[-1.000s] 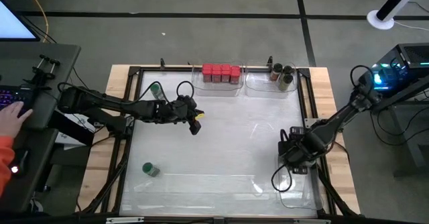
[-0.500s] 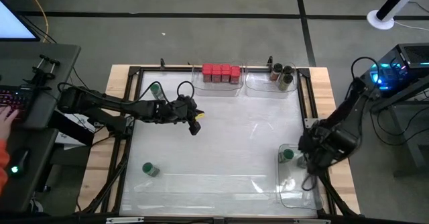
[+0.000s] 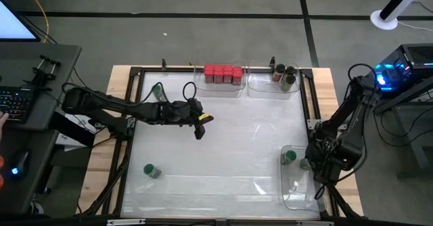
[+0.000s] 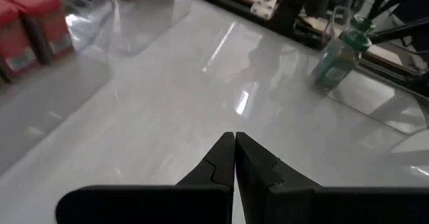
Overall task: Sort spices by type
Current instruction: Adjust the green seasoning bottles inside the bottom transparent bin
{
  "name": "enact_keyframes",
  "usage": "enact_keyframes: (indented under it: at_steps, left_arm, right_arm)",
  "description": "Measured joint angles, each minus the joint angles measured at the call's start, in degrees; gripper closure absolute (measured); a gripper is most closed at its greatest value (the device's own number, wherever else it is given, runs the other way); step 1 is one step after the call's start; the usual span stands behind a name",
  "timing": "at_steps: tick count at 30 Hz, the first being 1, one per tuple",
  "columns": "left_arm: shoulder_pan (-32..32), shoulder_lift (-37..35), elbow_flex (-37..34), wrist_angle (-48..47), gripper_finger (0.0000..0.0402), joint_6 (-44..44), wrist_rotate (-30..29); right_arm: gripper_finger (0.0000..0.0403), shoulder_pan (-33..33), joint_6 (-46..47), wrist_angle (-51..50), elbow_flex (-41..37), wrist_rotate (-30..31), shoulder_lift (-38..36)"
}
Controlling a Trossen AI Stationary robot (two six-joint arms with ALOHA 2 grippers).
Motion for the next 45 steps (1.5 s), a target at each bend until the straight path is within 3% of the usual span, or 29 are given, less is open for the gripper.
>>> enact_keyframes:
  at_steps: [7, 28, 35, 40, 45]
  left_arm:
    - [-0.8, 1.0, 0.0, -0.4, 0.0401, -0.6, 2.4]
    - [-1.2, 1.0, 0.0, -0.3, 0.0402, -0.6, 2.2]
    - [-1.2, 1.0, 0.0, -0.3, 0.0402, -0.6, 2.2]
    - [-1.2, 1.0, 0.0, -0.3, 0.0401, -0.6, 2.2]
    - [-1.2, 1.0, 0.0, -0.4, 0.0401, -0.6, 2.2]
  right_arm:
    - [0.0401, -0.2, -0.1, 1.1, -3.5, 0.4, 0.0]
    - [0.0402, -0.2, -0.6, -2.2, -3.5, 13.9, 0.0]
    - [0.0402, -3.5, -0.6, -2.2, -3.5, 17.9, 0.0]
    - [0.0403, -5.9, -0.9, -3.8, -3.5, 15.8, 0.0]
    - [0.0403, -5.6, 4.6, -8.7, -0.8, 14.5, 0.0]
